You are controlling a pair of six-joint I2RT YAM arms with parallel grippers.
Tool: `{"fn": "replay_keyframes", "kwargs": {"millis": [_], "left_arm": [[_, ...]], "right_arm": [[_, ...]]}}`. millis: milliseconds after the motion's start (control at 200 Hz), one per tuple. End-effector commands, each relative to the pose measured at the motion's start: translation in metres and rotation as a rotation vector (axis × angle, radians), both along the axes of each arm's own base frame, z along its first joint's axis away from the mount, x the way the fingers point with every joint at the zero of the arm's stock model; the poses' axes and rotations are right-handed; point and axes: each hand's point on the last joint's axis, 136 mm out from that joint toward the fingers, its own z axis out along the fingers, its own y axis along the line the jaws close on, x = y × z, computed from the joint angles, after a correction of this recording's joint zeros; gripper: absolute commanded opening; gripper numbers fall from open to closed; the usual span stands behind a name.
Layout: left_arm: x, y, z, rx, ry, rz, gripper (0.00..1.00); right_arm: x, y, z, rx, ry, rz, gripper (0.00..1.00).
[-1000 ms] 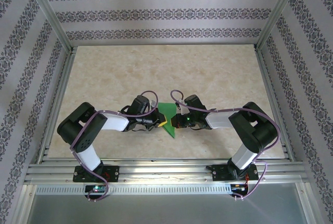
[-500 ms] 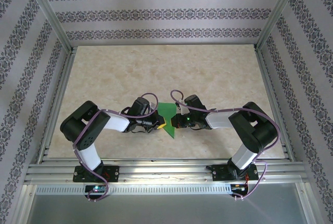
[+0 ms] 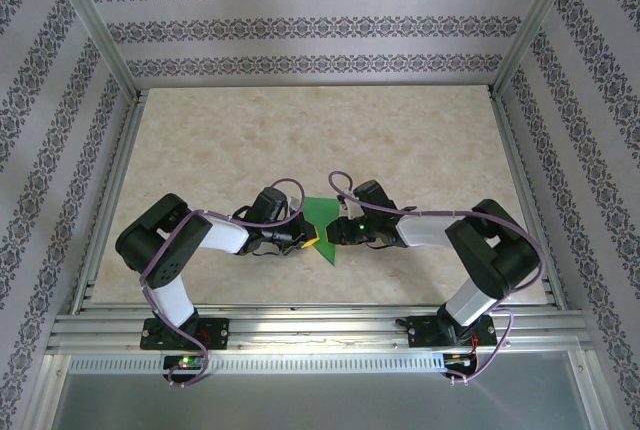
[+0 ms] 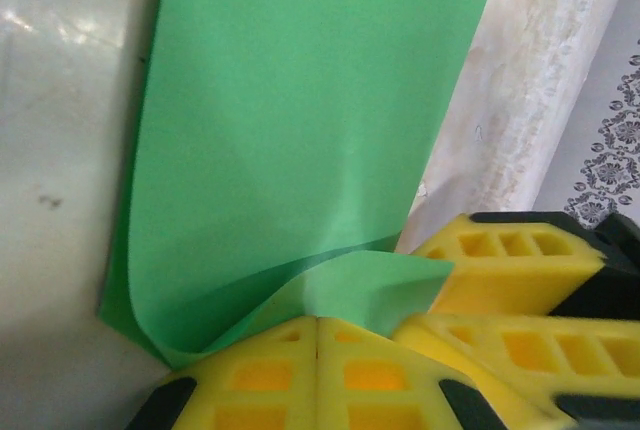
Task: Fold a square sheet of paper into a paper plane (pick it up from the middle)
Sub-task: Fold the triangle a second time at the center of the table.
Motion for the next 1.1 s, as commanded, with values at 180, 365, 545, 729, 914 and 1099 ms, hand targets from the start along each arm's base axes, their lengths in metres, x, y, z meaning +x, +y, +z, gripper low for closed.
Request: {"fn": "replay_keyframes", "kwargs": {"millis": [180, 365, 545, 729, 914, 1099], "left_arm": [[-0.011, 0.009, -0.019, 0.084, 0.046, -0.002, 0.0], [-0.01, 0.009, -0.018, 0.082, 0.044, 0.001, 0.0], [-0.01, 0.007, -0.021, 0.076, 0.05, -0.006, 0.0], [-0.01, 0.006, -0.02, 0.071, 0.047, -0.007, 0.0], [-0.01, 0.005, -0.019, 0.068, 0.047, -0.011, 0.0], [-0.009, 0.005, -0.018, 0.07, 0.045, -0.012, 0.0]], "right_arm": [[-0.011, -0.004, 0.039, 0.045, -0.002, -0.048, 0.26], [-0.038, 0.023, 0.04, 0.077, 0.079, 0.029, 0.05], [-0.045, 0.032, 0.019, 0.025, 0.145, 0.041, 0.0], [-0.045, 0.039, 0.012, -0.002, 0.165, 0.045, 0.0], [-0.044, 0.039, 0.004, -0.033, 0.185, 0.041, 0.0], [-0.05, 0.032, -0.01, -0.079, 0.221, 0.043, 0.0]]}}
